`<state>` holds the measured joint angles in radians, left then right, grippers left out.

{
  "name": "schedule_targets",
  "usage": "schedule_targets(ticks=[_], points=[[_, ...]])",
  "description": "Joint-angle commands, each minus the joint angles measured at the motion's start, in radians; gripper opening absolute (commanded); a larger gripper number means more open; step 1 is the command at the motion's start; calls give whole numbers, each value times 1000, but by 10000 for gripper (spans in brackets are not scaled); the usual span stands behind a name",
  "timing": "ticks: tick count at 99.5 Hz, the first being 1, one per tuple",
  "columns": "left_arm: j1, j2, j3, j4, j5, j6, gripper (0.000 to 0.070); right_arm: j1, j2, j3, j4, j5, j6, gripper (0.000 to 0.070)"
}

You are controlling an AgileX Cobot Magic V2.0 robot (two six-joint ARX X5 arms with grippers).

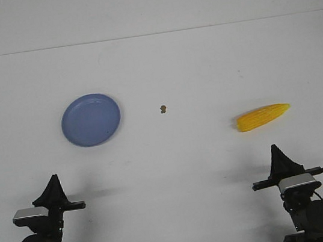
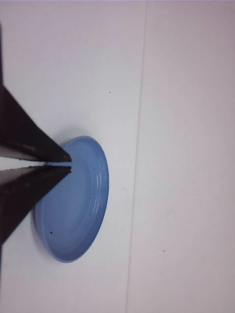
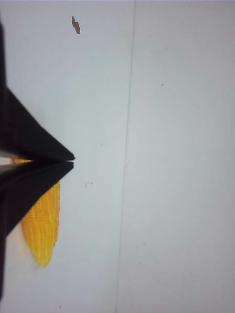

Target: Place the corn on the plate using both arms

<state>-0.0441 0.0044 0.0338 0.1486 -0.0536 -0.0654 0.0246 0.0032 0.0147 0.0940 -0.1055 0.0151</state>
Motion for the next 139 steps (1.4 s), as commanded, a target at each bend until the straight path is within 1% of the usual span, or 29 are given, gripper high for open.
schedule_targets(ticks=[1, 64, 74, 86, 93, 101, 113, 123, 131, 139], points=[[0, -1, -20, 10, -2, 12, 15, 1, -2, -2, 10, 1, 10, 0], [0, -1, -20, 11, -2, 12, 15, 1, -2, -2, 11, 1, 11, 0], [0, -1, -18, 14, -2, 8, 15, 1, -2, -2, 47, 2, 6, 0], [0, -1, 5, 2, -1, -48, 15, 1, -2, 0, 102, 1, 63, 0], [0, 0, 33, -8, 2, -72, 15, 1, -2, 11, 102, 1, 91, 0], [0, 12, 88, -53, 2, -82, 15, 1, -2, 44, 48, 2, 117, 0], [0, 74, 213, -165, 2, -83, 15, 1, 10, 135, -90, 11, 120, 0], [0, 168, 342, -259, 2, -83, 15, 1, 47, 238, -205, 31, 121, 0], [0, 263, 457, -339, 2, -82, 15, 1, 105, 334, -300, 31, 122, 0], [0, 363, 576, -424, 2, -79, 15, 1, 175, 431, -380, 30, 157, 0]])
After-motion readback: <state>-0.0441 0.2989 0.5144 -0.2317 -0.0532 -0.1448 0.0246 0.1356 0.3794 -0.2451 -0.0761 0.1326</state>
